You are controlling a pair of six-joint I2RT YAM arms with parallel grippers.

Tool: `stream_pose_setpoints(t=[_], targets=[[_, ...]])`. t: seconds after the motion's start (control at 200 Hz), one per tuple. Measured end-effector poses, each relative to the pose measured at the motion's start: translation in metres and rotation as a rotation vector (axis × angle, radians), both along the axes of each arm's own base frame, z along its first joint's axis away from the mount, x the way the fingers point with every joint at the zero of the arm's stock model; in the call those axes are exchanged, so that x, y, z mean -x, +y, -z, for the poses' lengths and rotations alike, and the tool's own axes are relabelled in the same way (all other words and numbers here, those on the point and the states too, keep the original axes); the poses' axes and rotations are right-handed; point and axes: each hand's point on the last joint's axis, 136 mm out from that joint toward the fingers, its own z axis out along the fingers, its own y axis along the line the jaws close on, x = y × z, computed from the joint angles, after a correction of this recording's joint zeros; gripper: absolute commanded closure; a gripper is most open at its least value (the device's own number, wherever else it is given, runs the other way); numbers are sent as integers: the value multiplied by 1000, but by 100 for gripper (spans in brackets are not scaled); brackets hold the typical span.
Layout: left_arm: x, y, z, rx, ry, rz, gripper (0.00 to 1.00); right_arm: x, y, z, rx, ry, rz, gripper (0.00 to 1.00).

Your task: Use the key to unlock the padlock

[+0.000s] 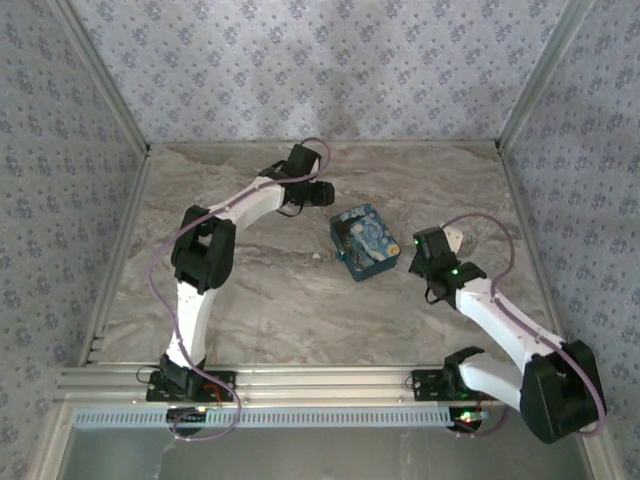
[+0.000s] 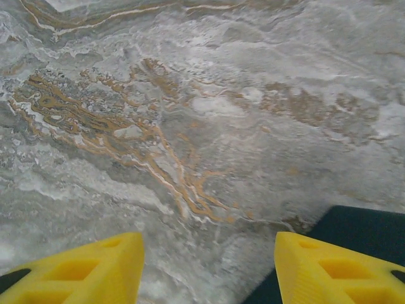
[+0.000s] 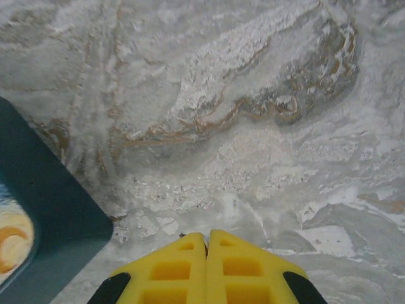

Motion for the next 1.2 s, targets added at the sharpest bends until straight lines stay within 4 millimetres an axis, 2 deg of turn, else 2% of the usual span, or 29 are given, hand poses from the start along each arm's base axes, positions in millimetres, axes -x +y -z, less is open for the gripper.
stream_pose_setpoints(t=[0.12,0.28,0.53,0.665,0.949,1.199], targets=[[5,1,19,-23,51,12,48,-4,6,15,1,38,-5,100],[15,-1,30,-19,88,32,49,-13,18,30,-10,77,-26,100],[40,4,58,-32,155,69,50,-36,37,28,-49,63,-46,100],[46,7,53,-18,134,74,50,-46,39,27,-52,60,-37,100],[75,29,52,-31,134,56,51,-74,39,27,-60,50,-13,100],[96,52,54,-27,141,0,51,-100,57,26,-74,33,-46,100]])
